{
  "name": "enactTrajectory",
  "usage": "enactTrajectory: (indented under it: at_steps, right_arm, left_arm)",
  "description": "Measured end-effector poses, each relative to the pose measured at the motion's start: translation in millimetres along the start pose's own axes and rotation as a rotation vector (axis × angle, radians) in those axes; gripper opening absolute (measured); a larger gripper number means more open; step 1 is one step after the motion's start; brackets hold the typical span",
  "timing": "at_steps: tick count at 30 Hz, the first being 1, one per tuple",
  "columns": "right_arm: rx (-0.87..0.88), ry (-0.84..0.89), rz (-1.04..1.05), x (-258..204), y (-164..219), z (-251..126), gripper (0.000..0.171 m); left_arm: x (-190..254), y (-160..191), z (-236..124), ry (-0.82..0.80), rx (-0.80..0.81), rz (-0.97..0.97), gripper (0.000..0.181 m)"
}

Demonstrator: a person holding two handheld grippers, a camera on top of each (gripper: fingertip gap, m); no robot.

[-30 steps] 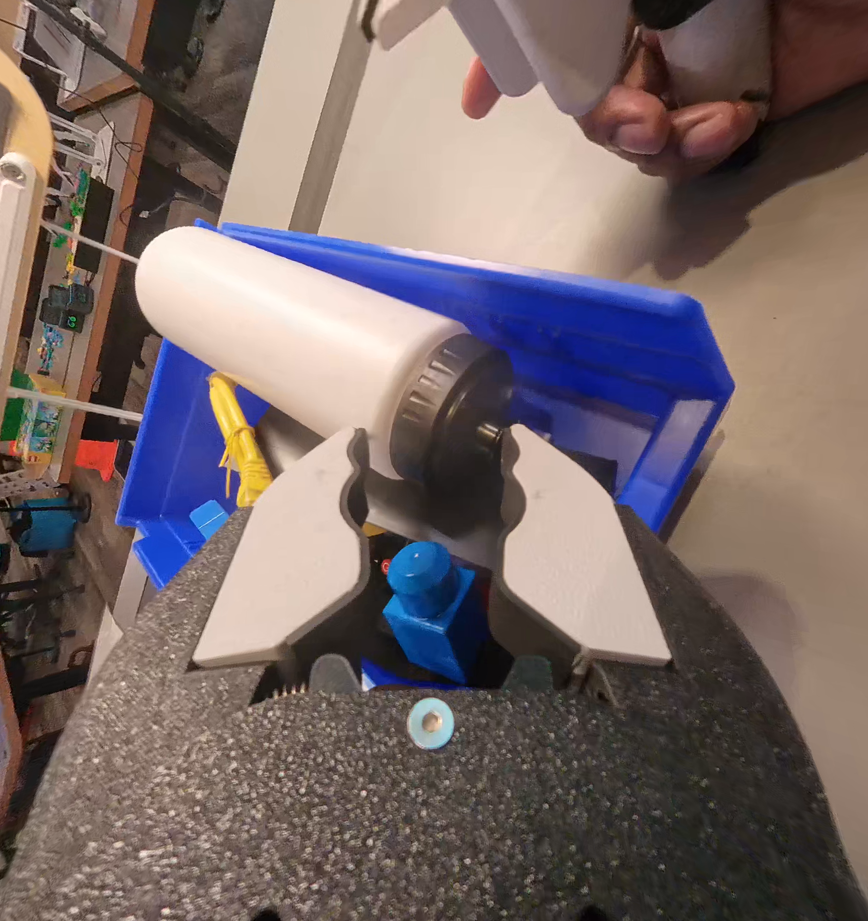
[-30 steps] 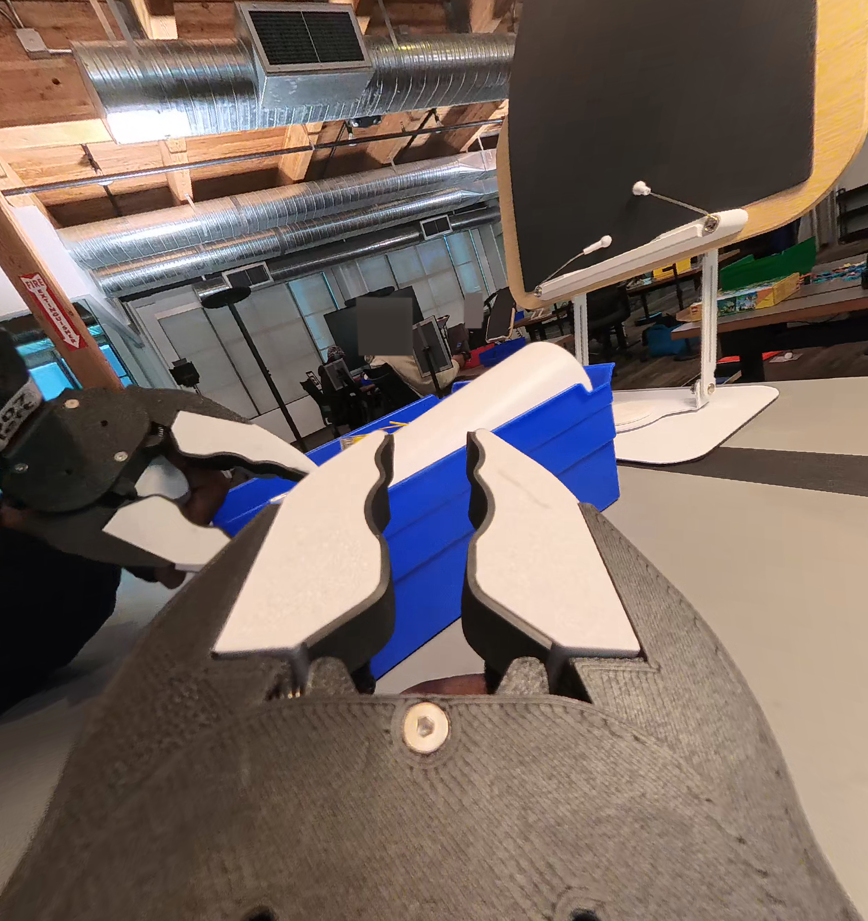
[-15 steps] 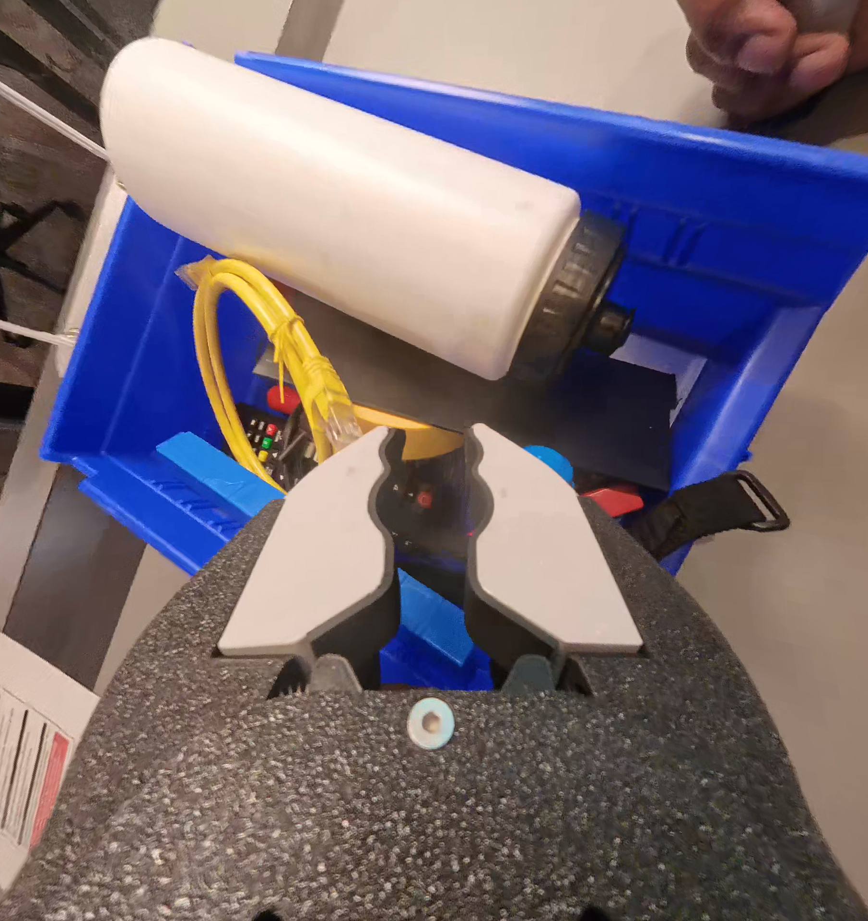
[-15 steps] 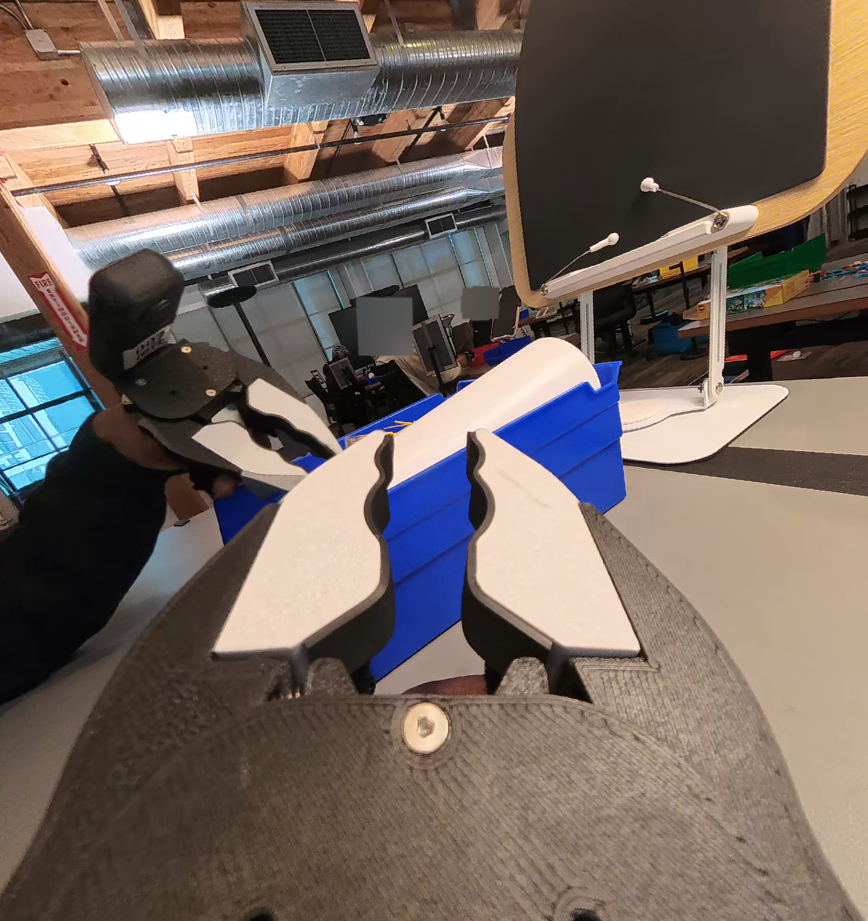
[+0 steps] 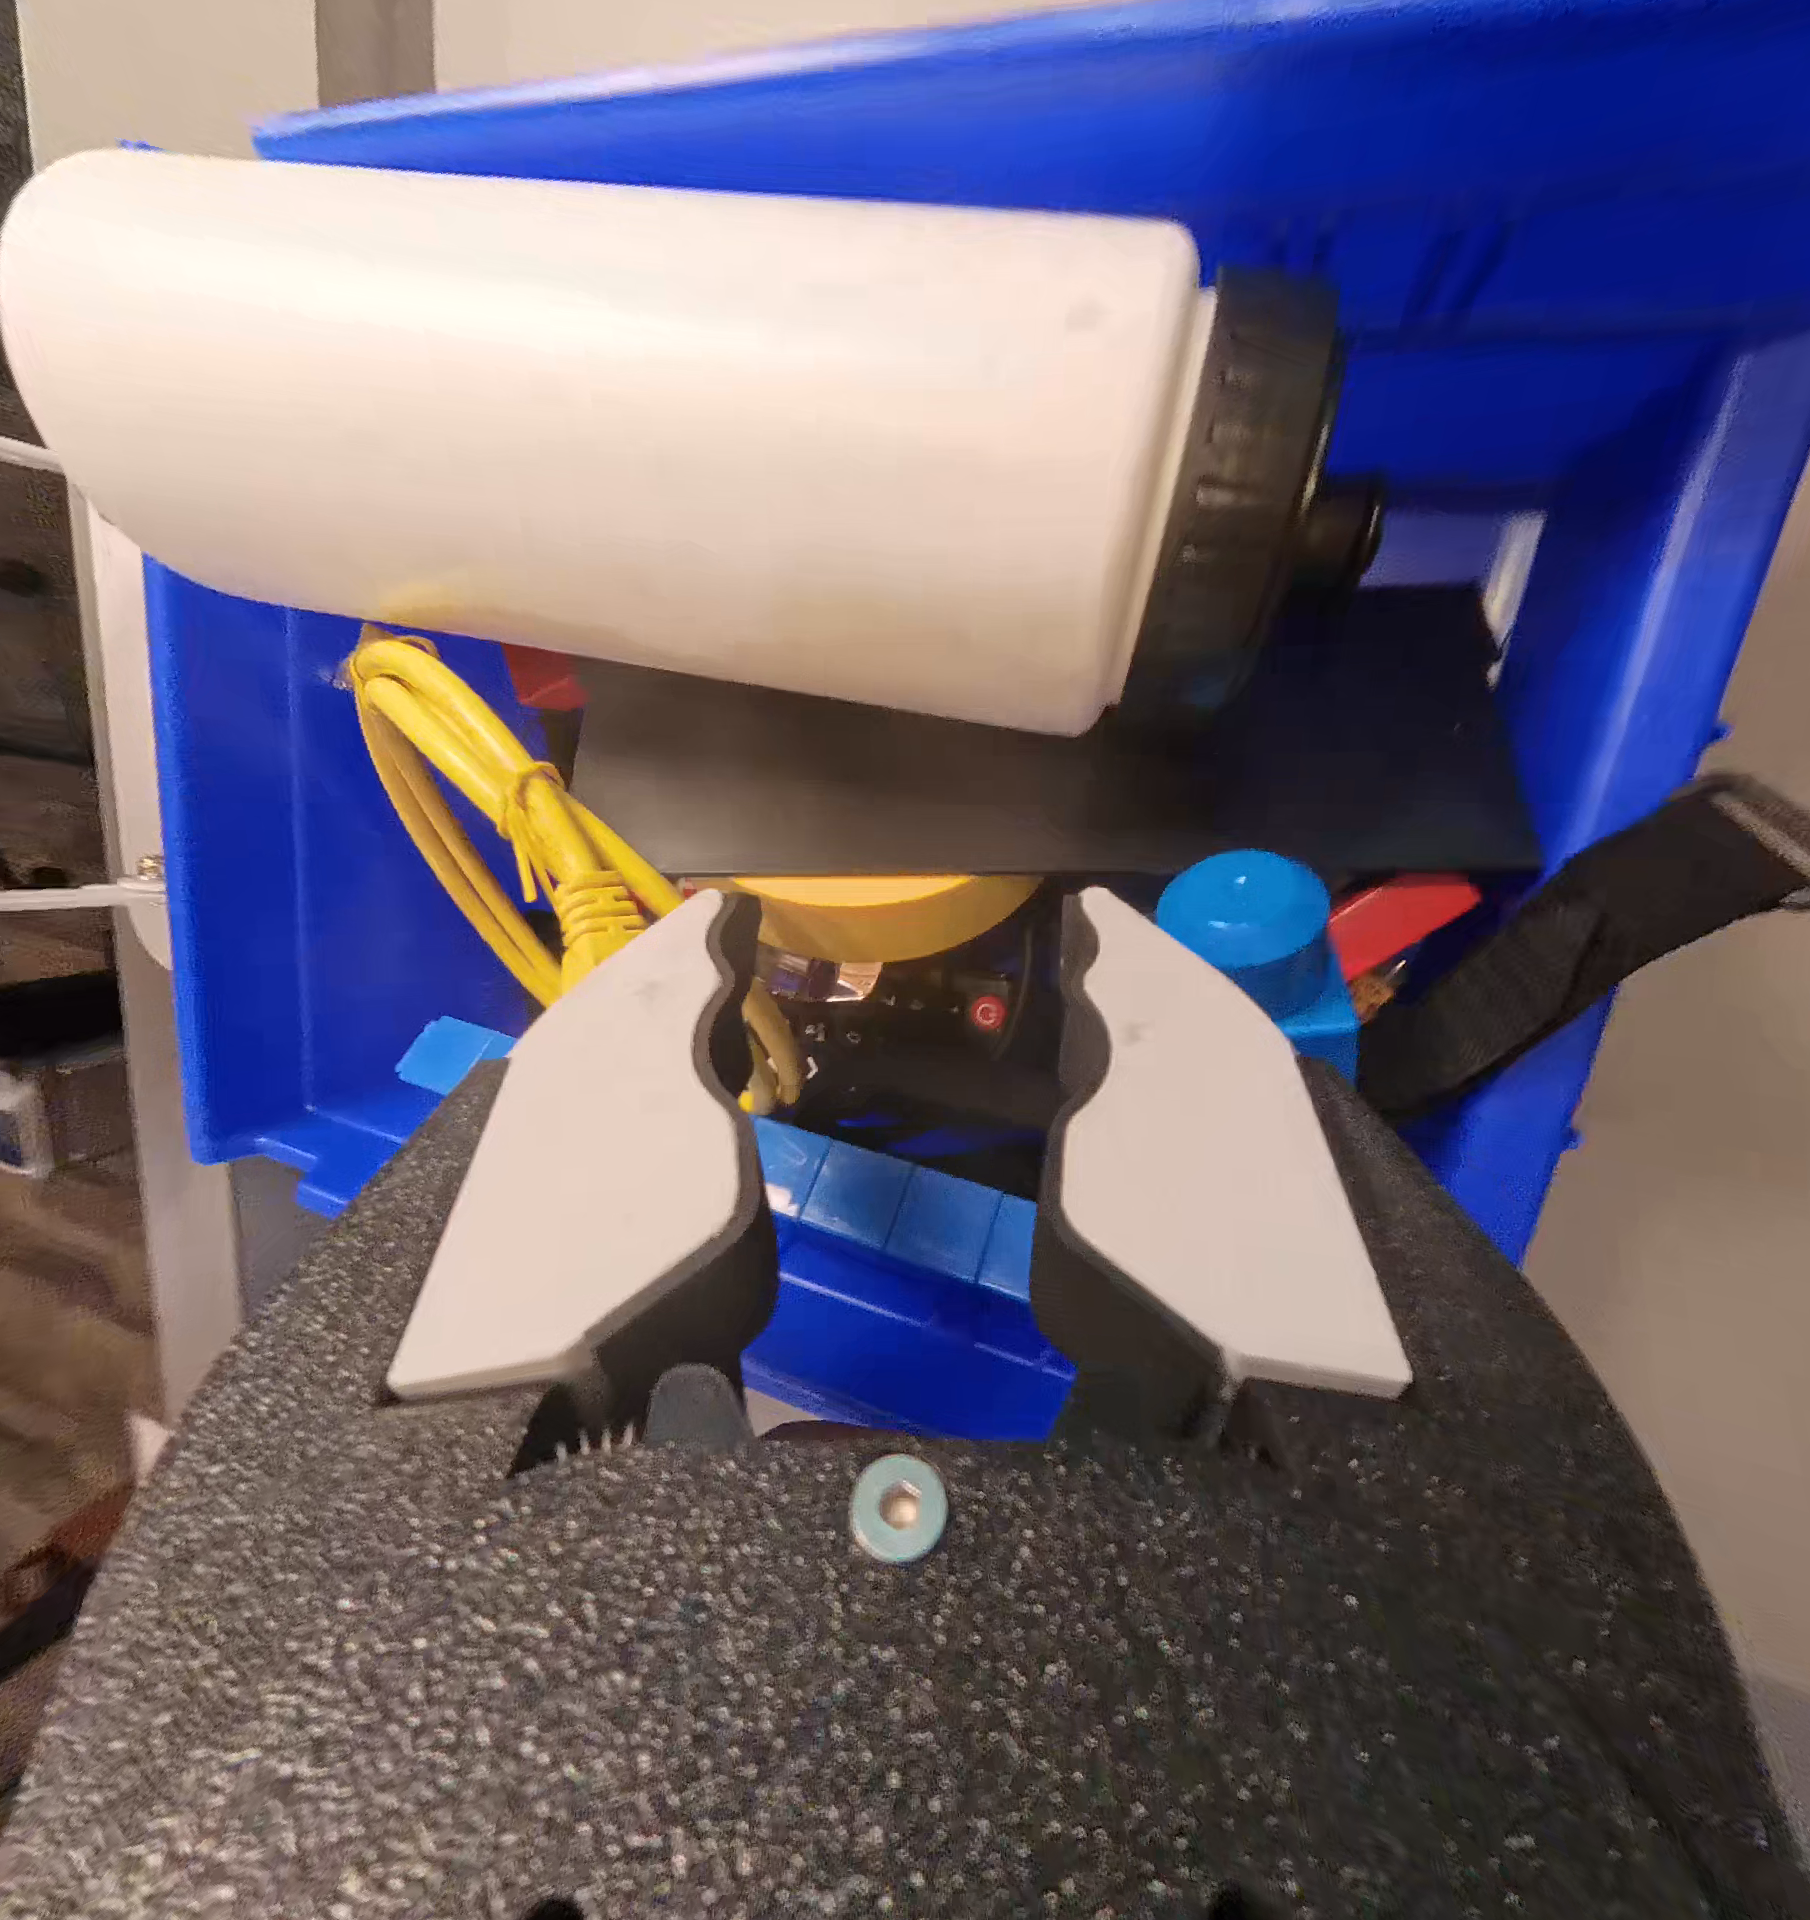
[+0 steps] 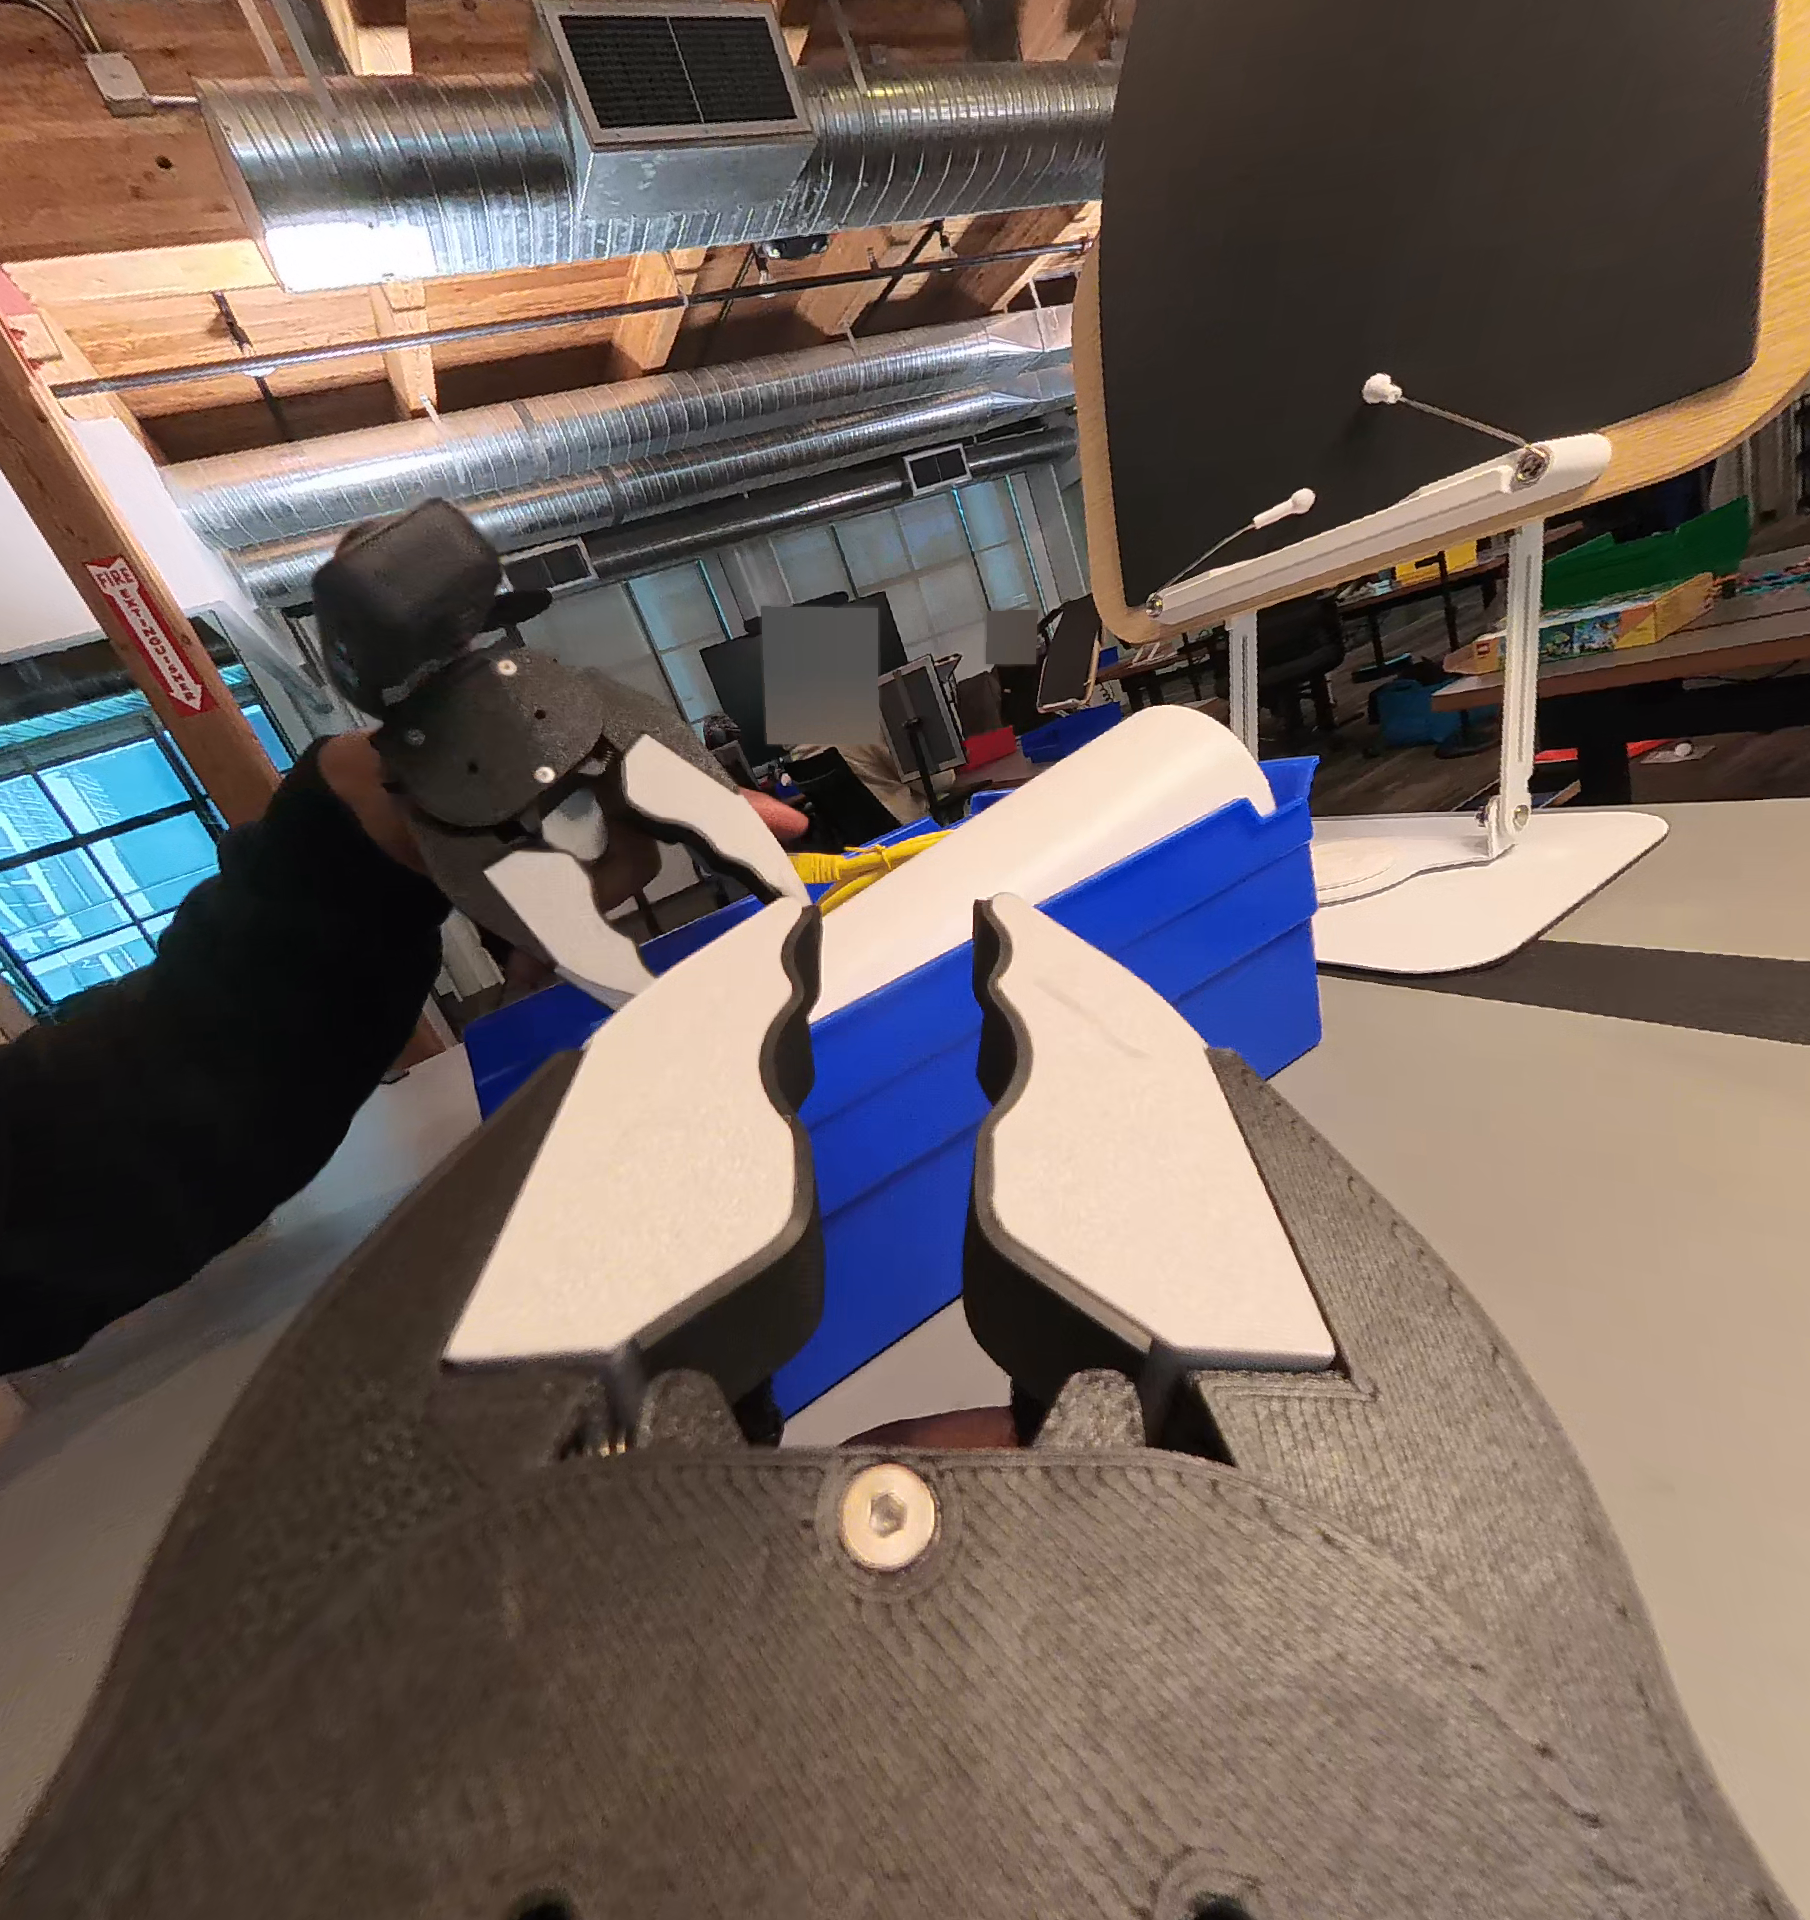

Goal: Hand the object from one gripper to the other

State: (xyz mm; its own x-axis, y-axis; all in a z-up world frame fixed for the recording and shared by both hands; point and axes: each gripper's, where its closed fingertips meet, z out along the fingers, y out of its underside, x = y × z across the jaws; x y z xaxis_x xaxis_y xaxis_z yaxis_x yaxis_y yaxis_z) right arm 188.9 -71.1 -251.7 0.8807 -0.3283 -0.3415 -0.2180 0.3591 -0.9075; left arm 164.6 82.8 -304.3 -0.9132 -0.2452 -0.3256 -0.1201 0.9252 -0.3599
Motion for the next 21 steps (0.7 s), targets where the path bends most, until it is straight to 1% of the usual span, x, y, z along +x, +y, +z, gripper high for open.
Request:
enactTrajectory:
  at_steps: [1, 4, 6, 8, 10, 14, 15, 17, 18, 20, 21]
  right_arm:
    - [-0.002, -0.003, -0.002, -1, 0, 0, 0.028]
    - [-0.004, -0.007, -0.010, -2, 1, 1, 0.028]
    - [-0.003, -0.008, -0.010, -3, 1, 0, 0.028]
    - [-0.007, -0.011, -0.010, -5, 2, 1, 0.028]
    - [-0.008, -0.013, -0.017, -6, 2, 1, 0.028]
    - [-0.009, -0.014, -0.015, -6, 2, 1, 0.028]
    - [-0.009, -0.015, -0.017, -6, 2, 1, 0.028]
    - [-0.012, -0.017, -0.025, -8, 2, 1, 0.028]
    - [-0.014, -0.018, -0.029, -8, 3, 1, 0.028]
    - [-0.015, -0.020, -0.033, -9, 3, 1, 0.028]
    - [-0.016, -0.020, -0.033, -9, 3, 1, 0.028]
  left_arm:
    - [-1, 4, 2, -0.012, -0.027, 0.034, 0.059]
    - [-1, 8, 8, -0.045, -0.072, 0.107, 0.059]
    - [-5, 11, 11, -0.091, -0.100, 0.151, 0.053]
    - [-12, 12, 16, -0.149, -0.131, 0.138, 0.044]
    - [-14, 12, 20, -0.178, -0.169, 0.111, 0.052]
    - [-15, 21, 31, -0.249, -0.246, 0.275, 0.081]
    - [-17, 20, 34, -0.275, -0.245, 0.315, 0.085]
    - [-24, 16, 38, -0.350, -0.215, 0.411, 0.093]
    - [-26, 9, 38, -0.383, -0.173, 0.450, 0.096]
    - [-26, -17, 30, -0.461, -0.018, 0.534, 0.094]
    - [-24, -22, 27, -0.481, 0.006, 0.563, 0.094]
